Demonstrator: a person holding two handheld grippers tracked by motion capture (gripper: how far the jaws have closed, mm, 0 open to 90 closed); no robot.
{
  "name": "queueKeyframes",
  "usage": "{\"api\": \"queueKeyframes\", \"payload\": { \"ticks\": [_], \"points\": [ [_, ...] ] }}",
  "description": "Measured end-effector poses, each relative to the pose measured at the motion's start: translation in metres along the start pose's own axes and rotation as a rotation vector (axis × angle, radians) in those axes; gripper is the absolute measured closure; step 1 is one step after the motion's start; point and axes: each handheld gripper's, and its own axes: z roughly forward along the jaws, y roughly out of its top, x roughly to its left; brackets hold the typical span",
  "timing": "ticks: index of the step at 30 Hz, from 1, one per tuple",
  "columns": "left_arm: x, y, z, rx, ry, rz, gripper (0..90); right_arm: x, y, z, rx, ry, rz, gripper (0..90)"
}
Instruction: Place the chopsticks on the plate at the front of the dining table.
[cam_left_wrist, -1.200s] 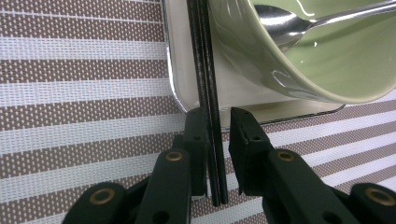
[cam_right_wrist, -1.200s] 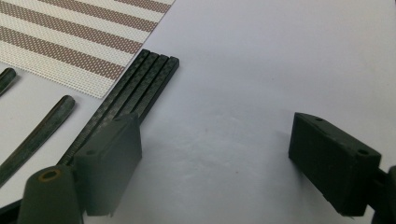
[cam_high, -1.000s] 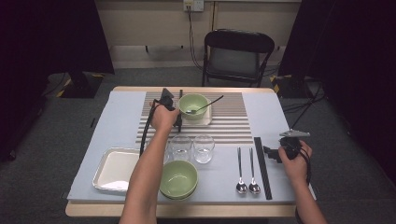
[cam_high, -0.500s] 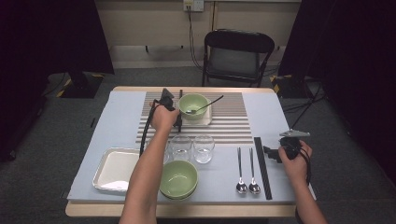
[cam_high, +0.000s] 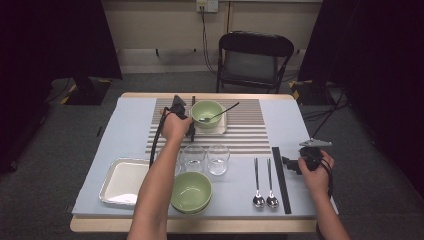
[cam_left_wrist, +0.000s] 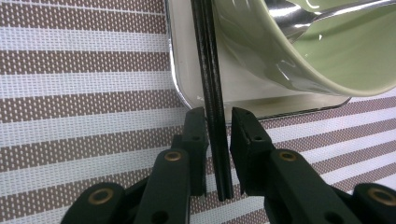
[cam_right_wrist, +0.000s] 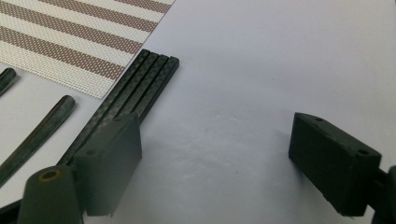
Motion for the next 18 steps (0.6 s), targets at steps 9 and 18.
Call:
{"api": "queueKeyframes", "payload": {
  "ticks": [9, 18],
  "points": [
    [0.0023, -0.0004, -0.0001, 0.005, 0.007, -0.001, 76.8, -0.0002, 0.0, 0.0, 0.0, 0.001, -0.001, 16.5],
    [0.001, -0.0006, -0.0017, -0.009, -0.008, -0.009, 76.6, -0.0001, 0.0001, 0.0001, 0.0, 0.0, 0.0, 16.5]
  ]
}}
